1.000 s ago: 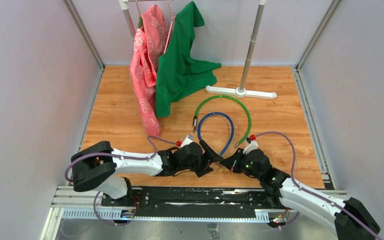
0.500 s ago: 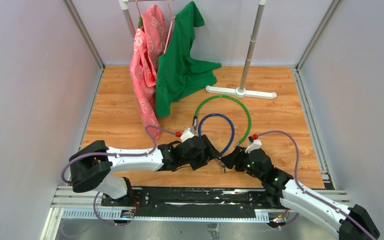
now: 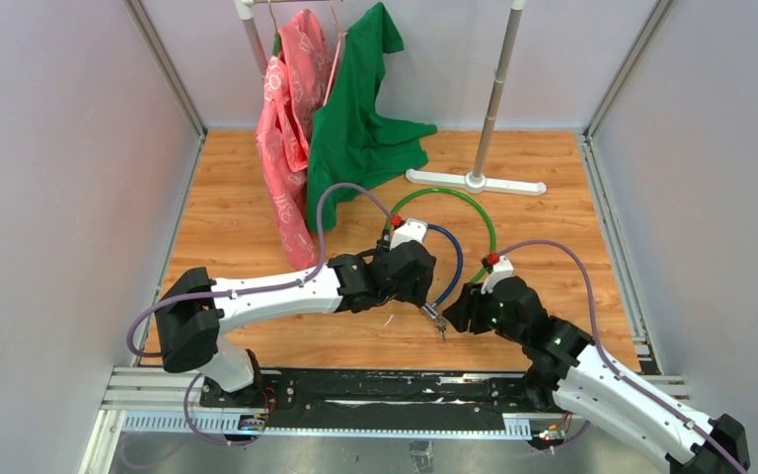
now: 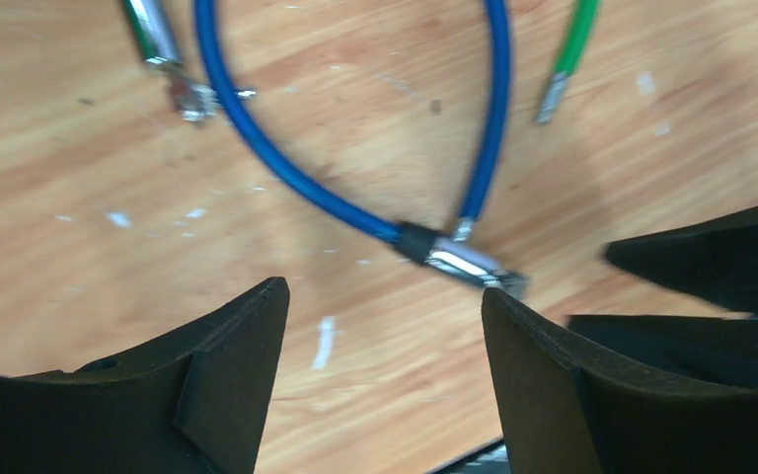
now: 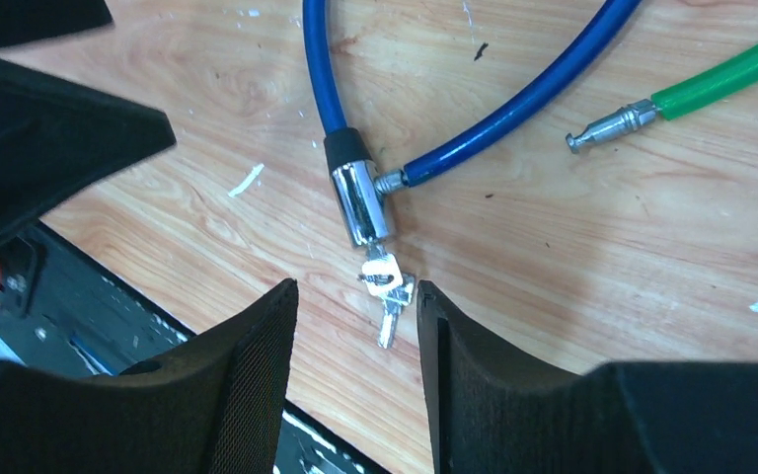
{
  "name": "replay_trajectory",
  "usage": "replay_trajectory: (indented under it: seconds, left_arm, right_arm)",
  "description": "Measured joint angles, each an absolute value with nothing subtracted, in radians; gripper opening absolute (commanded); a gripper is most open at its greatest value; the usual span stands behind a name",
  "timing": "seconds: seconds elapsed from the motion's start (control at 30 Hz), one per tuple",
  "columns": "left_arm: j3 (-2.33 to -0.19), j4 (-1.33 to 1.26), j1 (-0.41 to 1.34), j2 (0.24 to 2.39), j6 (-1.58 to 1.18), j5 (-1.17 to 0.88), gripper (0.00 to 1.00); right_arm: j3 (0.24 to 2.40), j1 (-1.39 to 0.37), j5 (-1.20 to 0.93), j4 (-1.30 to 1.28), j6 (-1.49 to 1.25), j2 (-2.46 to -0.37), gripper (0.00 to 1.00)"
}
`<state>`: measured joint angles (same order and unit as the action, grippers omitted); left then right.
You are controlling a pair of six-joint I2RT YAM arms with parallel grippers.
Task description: Unlock with the key
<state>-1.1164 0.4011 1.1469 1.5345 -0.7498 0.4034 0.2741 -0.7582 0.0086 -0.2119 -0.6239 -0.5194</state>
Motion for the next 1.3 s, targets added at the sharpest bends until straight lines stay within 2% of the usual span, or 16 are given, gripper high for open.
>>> replay_trajectory:
  seconds: [0.2, 0.33, 0.6, 0.77, 0.9, 1.3]
  left_arm:
    - [-1.112, 0.467, 1.110, 1.534, -0.459, 0.446, 0.75]
    - [-1.100, 0.469, 1.049, 1.547, -0.370, 0.431, 0.74]
    - [-1.162, 0.520, 1.023, 1.656, -0.481, 0.427, 0.69]
    - [-0.879, 0.424, 1.025, 1.402, -0.569, 0.401, 0.68]
    - [-0.754, 0.397, 1.043, 1.247, -0.598, 0.409, 0.68]
    - [-0.606, 0.368, 1.172, 1.084, -0.649, 0.468, 0.69]
  right_arm:
    - [0.344, -0.758, -0.032, -0.285, -0.555, -0.625, 0.50]
    - [0.351, -0.758, -0.046, -0.290, -0.545, -0.706, 0.50]
    - [0.456, -0.758, -0.053, -0.299, -0.480, -0.844, 0.57]
    - [0.554, -0.758, -0.053, -0.313, -0.415, -0.926, 0.61]
    - [0.646, -0.758, -0.053, -0.321, -0.356, -1.028, 0.61]
    - [0.971, -0.776, -0.071, -0.440, -0.213, -1.444, 0.62]
